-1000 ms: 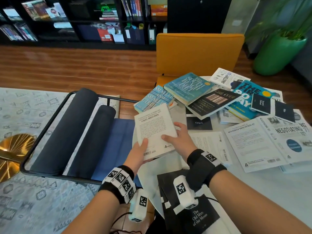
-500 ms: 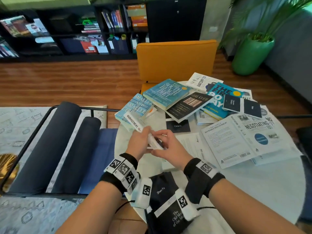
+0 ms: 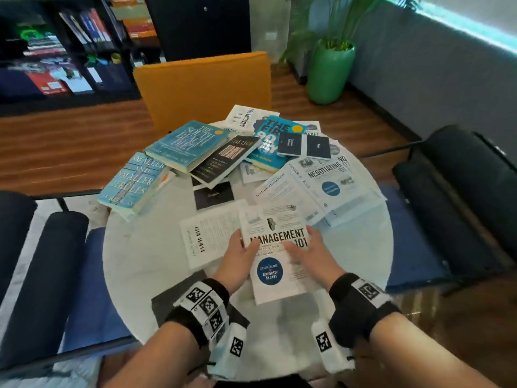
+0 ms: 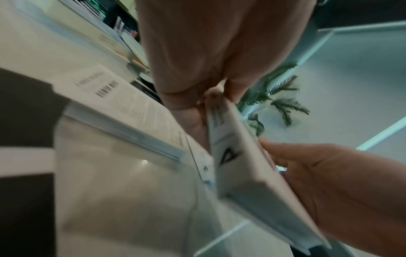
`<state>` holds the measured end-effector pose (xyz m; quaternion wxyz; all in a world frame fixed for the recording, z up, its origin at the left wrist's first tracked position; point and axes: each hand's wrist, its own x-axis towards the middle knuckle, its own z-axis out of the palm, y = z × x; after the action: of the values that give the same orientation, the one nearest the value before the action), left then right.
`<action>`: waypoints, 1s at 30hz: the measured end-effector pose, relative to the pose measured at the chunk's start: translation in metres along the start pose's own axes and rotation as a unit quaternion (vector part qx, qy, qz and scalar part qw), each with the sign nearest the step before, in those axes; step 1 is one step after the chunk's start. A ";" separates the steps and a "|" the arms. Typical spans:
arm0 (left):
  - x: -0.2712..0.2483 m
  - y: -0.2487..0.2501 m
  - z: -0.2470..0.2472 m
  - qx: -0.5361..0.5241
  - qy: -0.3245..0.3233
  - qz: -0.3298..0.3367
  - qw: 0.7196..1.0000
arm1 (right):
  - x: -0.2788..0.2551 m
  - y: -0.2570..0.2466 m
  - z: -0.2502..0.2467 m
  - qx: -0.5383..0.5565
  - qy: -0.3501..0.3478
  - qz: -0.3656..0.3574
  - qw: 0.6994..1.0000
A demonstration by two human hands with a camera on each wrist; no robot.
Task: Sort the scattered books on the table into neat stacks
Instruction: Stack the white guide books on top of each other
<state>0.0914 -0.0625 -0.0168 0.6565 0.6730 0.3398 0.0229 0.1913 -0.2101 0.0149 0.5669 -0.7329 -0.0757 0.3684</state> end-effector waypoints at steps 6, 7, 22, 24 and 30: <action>0.002 -0.027 0.060 0.282 -0.109 0.003 0.953 | -0.032 0.065 -0.039 -0.033 0.095 0.055 0.993; 0.003 -0.031 0.066 0.300 -0.114 -0.004 0.947 | -0.034 0.075 -0.042 -0.063 0.109 0.070 0.990; 0.010 -0.060 0.074 0.385 -0.099 0.006 0.918 | -0.022 0.092 -0.037 -0.361 0.148 0.155 0.907; 0.006 -0.058 0.073 0.370 -0.099 0.004 0.924 | -0.020 0.091 -0.039 -0.362 0.143 0.148 0.909; 0.002 -0.021 0.052 0.347 -0.113 0.012 0.931 | -0.016 0.070 -0.023 -0.408 0.185 0.128 0.885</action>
<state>0.1088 -0.1090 -0.0433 0.4153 0.8612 0.2423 -0.1646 0.1727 -0.2613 -0.0380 0.1694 -0.9576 -0.0189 0.2323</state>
